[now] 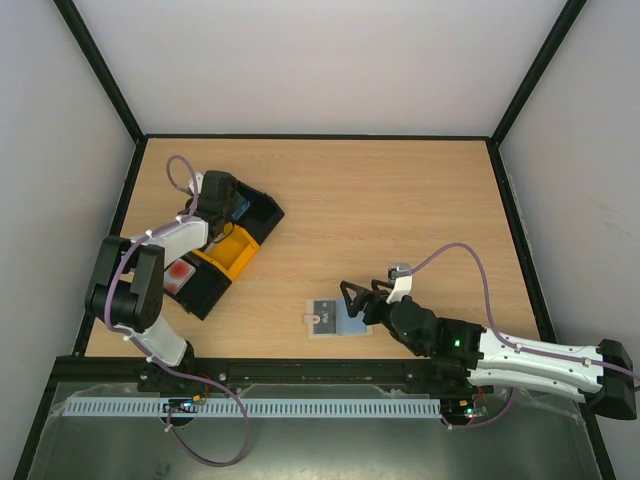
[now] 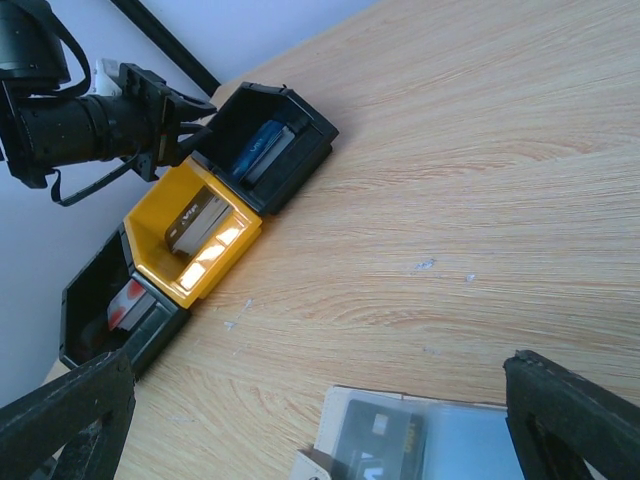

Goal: Take the credit cards out of the card holder

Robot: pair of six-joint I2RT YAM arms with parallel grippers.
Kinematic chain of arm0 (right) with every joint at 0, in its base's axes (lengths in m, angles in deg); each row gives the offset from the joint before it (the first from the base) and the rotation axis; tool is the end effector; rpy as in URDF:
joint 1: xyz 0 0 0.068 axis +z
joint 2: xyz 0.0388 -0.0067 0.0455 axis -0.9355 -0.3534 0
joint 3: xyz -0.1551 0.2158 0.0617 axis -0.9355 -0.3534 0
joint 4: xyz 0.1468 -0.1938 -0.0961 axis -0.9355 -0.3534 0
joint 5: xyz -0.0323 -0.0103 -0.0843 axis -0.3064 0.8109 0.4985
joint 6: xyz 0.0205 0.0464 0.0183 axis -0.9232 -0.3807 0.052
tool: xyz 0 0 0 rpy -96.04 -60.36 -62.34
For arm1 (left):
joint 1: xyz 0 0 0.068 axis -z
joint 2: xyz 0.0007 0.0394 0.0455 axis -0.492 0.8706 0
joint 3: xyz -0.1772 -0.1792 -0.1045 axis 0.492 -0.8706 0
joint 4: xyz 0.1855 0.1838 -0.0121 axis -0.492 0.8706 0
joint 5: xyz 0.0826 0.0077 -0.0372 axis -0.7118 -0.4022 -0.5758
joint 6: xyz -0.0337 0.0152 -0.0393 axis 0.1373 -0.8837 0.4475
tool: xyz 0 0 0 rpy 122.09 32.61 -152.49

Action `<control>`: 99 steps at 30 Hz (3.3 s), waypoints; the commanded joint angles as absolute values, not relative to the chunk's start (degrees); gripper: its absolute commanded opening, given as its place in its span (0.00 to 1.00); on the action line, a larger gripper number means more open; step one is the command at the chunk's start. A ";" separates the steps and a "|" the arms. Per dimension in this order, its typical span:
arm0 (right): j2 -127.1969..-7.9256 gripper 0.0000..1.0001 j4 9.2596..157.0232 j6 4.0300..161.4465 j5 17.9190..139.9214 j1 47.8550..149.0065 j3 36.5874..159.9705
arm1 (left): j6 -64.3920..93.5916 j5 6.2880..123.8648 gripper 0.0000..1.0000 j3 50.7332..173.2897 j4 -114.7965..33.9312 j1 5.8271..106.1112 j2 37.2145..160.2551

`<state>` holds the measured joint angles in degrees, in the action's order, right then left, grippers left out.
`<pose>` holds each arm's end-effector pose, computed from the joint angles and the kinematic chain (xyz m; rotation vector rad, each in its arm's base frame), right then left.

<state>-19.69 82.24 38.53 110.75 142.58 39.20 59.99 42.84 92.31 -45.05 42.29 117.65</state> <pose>0.0577 0.1415 0.2122 -0.0808 2.0085 1.0738 0.3444 -0.0696 0.1955 -0.9526 1.9783 -0.4304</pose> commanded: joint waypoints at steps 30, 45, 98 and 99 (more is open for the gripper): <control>-31.58 0.98 72.95 33.08 105.69 142.86 46.58 | 40.16 60.98 0.79 87.33 -20.09 46.12 85.47; -46.74 0.42 80.66 31.83 99.59 142.52 46.93 | 46.55 76.82 0.73 69.30 -27.72 55.78 69.29; -54.62 0.07 99.49 24.66 97.21 139.97 38.42 | 67.14 74.60 0.74 49.63 -88.06 78.66 99.95; -54.79 0.10 97.93 25.64 96.72 139.97 39.26 | 67.34 74.81 0.75 50.27 -89.08 79.19 101.68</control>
<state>-56.06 100.36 23.64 97.00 140.17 37.39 68.06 73.96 47.79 -82.12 77.57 96.91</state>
